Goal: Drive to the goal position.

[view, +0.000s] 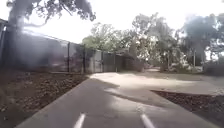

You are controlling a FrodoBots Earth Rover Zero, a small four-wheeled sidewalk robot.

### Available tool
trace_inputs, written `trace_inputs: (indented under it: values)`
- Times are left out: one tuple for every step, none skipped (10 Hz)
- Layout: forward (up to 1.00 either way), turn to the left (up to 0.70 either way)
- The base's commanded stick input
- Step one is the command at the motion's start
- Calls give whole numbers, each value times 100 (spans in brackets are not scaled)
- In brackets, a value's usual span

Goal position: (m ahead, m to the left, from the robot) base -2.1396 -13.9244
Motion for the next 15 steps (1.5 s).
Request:
trace_inputs:
  values:
    - [70, 0]
    - [70, -26]
    - [70, -25]
    - [70, 0]
    - [70, 0]
    - [70, 0]
    - [70, 0]
    - [70, 0]
    - [70, -23]
    - [70, -12]
    - [70, 0]
    - [70, 0]
    - [70, 0]
    - [70, -19]
    - [70, -10]
